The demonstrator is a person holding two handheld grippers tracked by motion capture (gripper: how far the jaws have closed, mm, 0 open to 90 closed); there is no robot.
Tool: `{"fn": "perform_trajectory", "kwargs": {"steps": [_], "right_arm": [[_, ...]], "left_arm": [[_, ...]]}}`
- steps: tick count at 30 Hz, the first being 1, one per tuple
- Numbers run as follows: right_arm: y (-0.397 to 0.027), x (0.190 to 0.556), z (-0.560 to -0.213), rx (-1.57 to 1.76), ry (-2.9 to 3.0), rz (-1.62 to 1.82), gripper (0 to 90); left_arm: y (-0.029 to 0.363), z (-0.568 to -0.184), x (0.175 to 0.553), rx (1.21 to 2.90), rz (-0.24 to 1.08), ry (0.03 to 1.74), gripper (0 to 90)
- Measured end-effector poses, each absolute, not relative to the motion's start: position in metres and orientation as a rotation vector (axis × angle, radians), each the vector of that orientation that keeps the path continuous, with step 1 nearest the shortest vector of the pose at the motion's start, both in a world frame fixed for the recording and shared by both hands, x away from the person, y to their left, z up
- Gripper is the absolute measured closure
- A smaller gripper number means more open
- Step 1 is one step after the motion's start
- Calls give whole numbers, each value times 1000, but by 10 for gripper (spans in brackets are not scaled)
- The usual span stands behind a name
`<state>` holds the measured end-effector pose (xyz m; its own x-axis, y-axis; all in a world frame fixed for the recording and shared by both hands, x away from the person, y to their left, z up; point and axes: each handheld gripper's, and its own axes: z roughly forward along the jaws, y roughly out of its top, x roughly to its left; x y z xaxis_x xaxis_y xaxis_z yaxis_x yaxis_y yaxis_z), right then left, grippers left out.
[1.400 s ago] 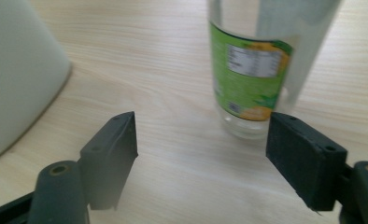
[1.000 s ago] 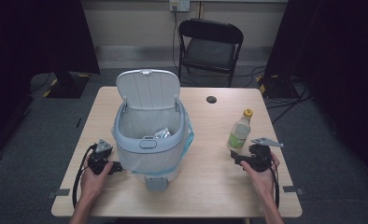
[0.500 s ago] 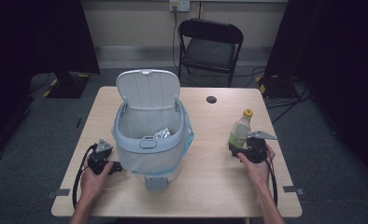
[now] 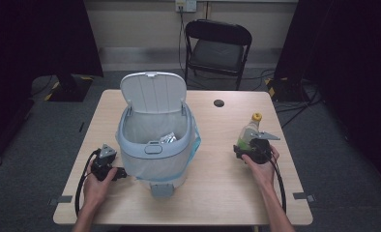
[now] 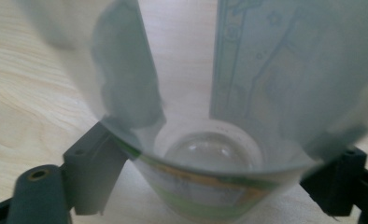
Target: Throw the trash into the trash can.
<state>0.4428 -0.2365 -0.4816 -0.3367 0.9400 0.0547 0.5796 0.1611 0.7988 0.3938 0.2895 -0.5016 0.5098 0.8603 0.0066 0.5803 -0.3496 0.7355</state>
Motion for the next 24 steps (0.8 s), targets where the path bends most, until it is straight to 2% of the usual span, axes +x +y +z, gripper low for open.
{"fn": "perform_trajectory", "kwargs": {"steps": [2,24], "right_arm": [[-236,443,-483,1428,1974,1027,262],[-226,421,-480,1362,2041,1044,251]], "left_arm": [[289,-502,394,2065,522,1173,135],[289,-502,394,2062,522,1175,135]]}}
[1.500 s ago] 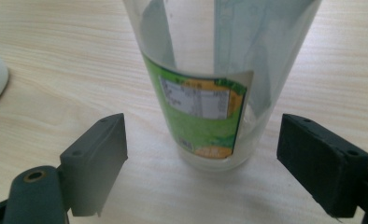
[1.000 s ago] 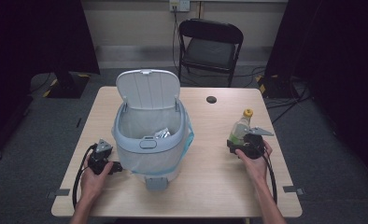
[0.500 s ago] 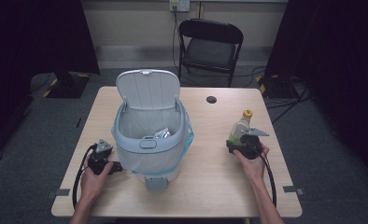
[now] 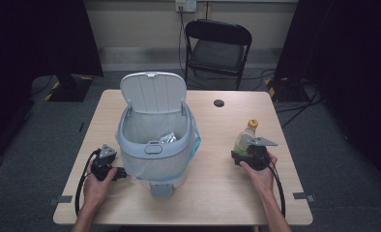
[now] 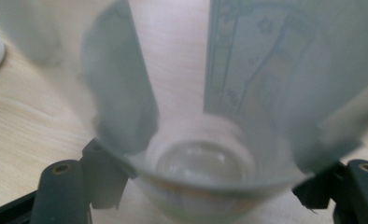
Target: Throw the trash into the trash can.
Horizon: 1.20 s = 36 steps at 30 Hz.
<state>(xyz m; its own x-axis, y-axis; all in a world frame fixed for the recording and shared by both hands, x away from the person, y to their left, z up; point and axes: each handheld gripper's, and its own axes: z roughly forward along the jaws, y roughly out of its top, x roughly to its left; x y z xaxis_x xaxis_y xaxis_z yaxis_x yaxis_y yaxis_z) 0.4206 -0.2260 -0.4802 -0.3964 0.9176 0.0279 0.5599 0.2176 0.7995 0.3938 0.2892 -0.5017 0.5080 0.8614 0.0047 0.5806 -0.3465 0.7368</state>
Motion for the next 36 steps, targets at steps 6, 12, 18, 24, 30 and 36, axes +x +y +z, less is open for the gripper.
{"fn": "perform_trajectory", "kwargs": {"steps": [6,12,18,24,30,36], "right_arm": [[-224,422,-480,1330,2022,1027,240],[-222,423,-479,1330,2036,1020,269],[-222,425,-478,1373,2037,1030,271],[-221,423,-474,1369,2033,1061,272],[-224,420,-469,1383,2022,1122,272],[-225,415,-459,1384,1996,1203,272]], "left_arm": [[290,-502,394,2065,522,1173,135],[289,-502,394,2062,521,1175,135],[290,-502,394,2065,521,1173,135],[289,-502,394,2062,520,1174,133],[289,-501,394,2066,516,1174,133],[290,-501,394,2066,516,1174,132]]}}
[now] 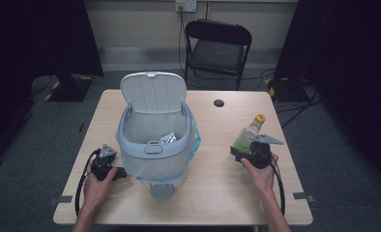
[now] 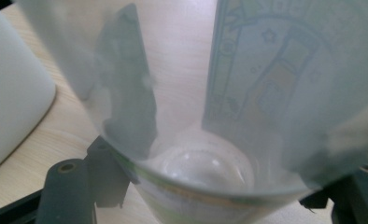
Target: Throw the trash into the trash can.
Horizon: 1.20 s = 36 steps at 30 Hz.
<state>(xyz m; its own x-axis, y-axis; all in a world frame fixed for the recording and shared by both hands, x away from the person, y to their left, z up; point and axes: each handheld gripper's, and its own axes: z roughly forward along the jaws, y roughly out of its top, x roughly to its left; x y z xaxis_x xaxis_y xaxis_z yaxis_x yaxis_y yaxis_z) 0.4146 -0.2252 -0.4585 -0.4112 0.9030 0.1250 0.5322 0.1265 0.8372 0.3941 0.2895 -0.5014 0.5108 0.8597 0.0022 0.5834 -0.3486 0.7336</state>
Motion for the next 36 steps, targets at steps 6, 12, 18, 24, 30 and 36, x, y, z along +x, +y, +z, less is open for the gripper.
{"fn": "perform_trajectory", "kwargs": {"steps": [6,12,18,24,30,36], "right_arm": [[-224,410,-450,1362,2006,1240,272],[-221,407,-443,1342,2006,1258,272],[-221,403,-434,1332,1999,1305,273],[-219,399,-425,1302,1998,1337,273],[-217,395,-418,1285,1993,1363,273],[-214,391,-409,1257,1989,1390,272]], "left_arm": [[289,-501,394,2066,516,1175,132],[290,-502,394,2066,520,1173,132],[290,-501,394,2069,518,1173,132],[289,-501,394,2066,517,1175,132],[289,-501,394,2066,518,1174,132],[289,-501,394,2066,518,1175,132]]}}
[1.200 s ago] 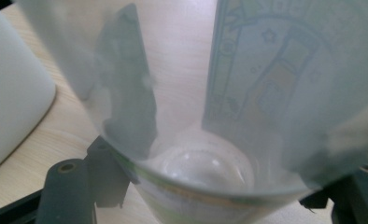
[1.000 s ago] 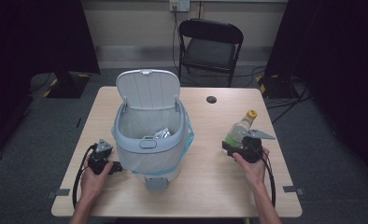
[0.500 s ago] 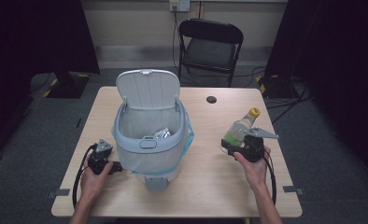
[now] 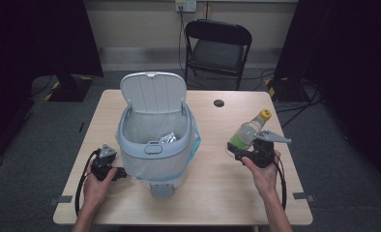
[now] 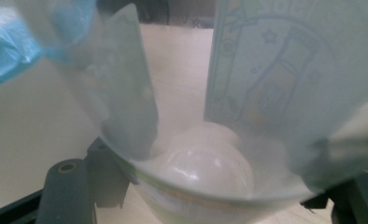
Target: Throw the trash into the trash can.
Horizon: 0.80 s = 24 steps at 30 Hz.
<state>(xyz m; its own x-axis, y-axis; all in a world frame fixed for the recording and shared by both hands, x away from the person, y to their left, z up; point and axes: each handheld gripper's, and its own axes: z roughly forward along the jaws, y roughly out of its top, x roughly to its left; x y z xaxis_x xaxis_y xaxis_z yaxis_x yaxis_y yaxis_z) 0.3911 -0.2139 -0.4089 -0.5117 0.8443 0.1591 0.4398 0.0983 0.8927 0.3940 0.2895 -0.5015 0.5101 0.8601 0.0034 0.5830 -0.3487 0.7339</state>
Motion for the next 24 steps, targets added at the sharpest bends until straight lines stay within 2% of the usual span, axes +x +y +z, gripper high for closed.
{"fn": "perform_trajectory", "kwargs": {"steps": [24], "right_arm": [[-199,376,-368,1155,1962,1495,272]], "left_arm": [[290,-501,394,2070,519,1173,132]]}}
